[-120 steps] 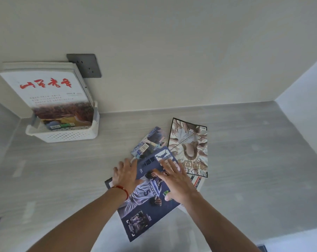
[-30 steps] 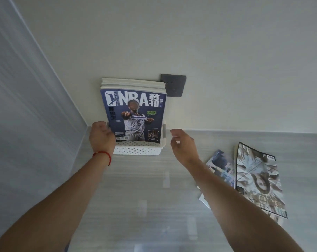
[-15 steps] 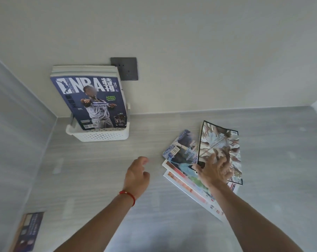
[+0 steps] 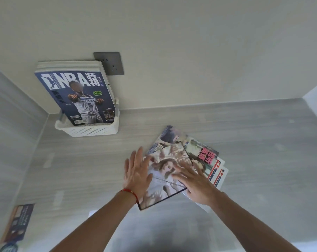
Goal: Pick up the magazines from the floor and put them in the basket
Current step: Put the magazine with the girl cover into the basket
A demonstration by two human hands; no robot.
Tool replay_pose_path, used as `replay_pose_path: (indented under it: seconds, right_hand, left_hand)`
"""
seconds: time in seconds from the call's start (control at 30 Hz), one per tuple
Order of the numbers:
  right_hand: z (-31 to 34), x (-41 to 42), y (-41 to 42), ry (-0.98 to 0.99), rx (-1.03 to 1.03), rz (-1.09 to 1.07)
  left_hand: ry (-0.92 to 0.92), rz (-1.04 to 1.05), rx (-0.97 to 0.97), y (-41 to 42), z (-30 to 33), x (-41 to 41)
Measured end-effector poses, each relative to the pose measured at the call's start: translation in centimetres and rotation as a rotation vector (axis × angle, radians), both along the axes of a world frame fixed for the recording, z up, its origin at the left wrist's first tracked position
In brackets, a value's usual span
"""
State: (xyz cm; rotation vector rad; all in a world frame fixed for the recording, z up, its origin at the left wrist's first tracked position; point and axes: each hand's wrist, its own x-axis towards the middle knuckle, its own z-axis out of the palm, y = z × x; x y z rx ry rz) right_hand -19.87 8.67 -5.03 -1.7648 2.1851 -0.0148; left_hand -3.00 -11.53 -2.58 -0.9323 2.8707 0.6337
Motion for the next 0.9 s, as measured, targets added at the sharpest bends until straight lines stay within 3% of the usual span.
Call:
replay_pose_path:
  seconds: [0.1,0.27,0.37,0.43,0.5,0.6,0.67,0.8,0.9]
  right_hand:
    - [0.1,1.5,0.1,0.025,-0.077,-0.095]
    - [0.4,3.4,-0.6,-0.054,-0.091,-0.298]
    - [0.2,4.3,-1.1,-0.114,-0.081,-0.379]
    - [0.1,4.6,-1.4,-0.095,-0.120,-0.446]
    - [0.3,4.9,-1.8,-0.097,-0.223,-0.559]
    - [1.5,6.5,-2.9,-0.183,-0.425,-0.664]
    - [2.4,8.1,-4.3,-0.304,-0.487,-0.662]
    - [5.7,10.1,-8.6,-0.851,-0.449,-0.713]
    - [6.7,10.5,-11.8,-0.894,-0.486,-0.629]
  left_hand:
    - [-0.212,0.006,0.121,0.2,-1.5,1.1]
    - [-0.165,0.111,0.083,1.5,-2.0,1.8]
    - [-0.056,0.238,0.388,1.6,-1.4,1.8]
    - [0.030,0.185,0.456,0.8,-0.8,2.3]
    - [0.132,0.201,0.546,-0.1,0.2,3.2]
    - [0.345,0.383,0.820,-2.0,1.9,4.8]
    - [0.476,0.474,0.909,-3.5,3.2,6.1]
    - [0.625,0.528,1.010,-6.8,5.2,8.9]
    - [0.676,0.518,1.011,-9.4,6.0,10.8]
